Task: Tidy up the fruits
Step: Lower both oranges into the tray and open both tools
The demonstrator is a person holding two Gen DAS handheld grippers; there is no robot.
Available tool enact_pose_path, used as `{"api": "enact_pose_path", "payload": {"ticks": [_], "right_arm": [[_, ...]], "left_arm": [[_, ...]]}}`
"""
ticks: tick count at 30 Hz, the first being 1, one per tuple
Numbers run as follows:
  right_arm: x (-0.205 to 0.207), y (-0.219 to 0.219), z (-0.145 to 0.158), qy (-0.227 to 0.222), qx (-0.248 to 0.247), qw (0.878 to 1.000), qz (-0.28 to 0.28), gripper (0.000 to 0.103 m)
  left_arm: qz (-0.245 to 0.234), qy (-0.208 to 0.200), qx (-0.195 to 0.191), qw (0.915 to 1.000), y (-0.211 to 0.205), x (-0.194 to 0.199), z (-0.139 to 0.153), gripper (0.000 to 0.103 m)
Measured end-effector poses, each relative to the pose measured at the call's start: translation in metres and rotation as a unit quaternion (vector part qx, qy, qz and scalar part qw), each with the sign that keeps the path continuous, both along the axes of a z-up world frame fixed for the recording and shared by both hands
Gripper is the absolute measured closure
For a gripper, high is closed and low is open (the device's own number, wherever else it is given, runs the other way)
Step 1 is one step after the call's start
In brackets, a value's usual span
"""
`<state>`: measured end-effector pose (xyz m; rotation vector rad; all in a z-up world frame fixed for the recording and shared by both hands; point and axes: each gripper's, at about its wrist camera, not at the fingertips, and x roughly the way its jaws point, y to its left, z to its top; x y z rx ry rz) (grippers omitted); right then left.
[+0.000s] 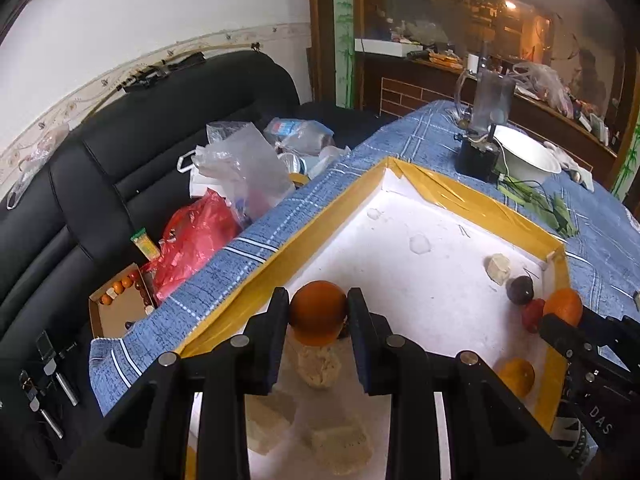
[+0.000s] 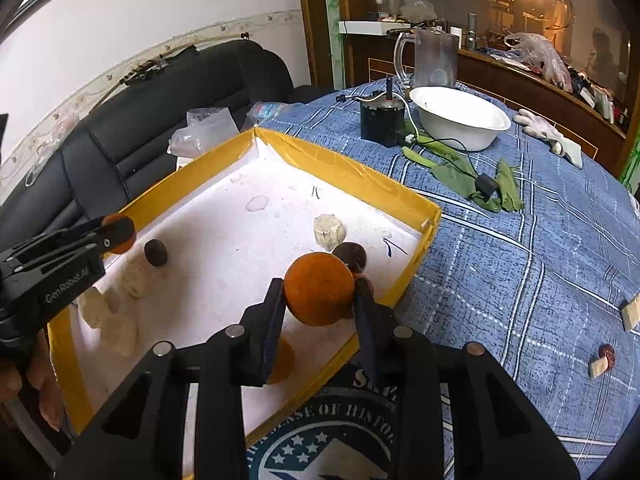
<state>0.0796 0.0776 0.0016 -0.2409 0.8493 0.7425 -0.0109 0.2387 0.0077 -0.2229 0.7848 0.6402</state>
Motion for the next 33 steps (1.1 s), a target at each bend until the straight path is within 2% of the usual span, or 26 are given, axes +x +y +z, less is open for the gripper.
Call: {"api": "enact_pose_path", "payload": {"ticks": [26,27,29,30,33], "right_arm": [[0.004,0.017,-0.006,-0.005,-0.038,0.999,0.009,0.066],[0.003,0.017,-0.005,-0.006,-0.040,0.999,0.008,0.066],[0.000,0.013,-0.002,-0.014,-0.043,0.999,0.003,0.059],[-0.002,0.011,0.001,-0.018,-0.041,0.999,0.004,0.055],[-0.008,0.001,0.011,-0.030,-0.032,0.999,0.000,0.054]], "left_arm": [[0.022,0.002,-0.010,0.9997,0.014,-0.006,-0.003,0.072],[0.025,0.003,-0.009,0.9996,0.014,-0.007,-0.002,0.069],[0.031,-0.003,-0.013,0.9994,0.016,-0.011,0.001,0.046],[0.034,-0.012,-0.014,0.9993,0.016,-0.015,0.004,0.042],[0.043,-0.036,-0.002,0.9984,0.012,-0.025,0.016,0.034]]}}
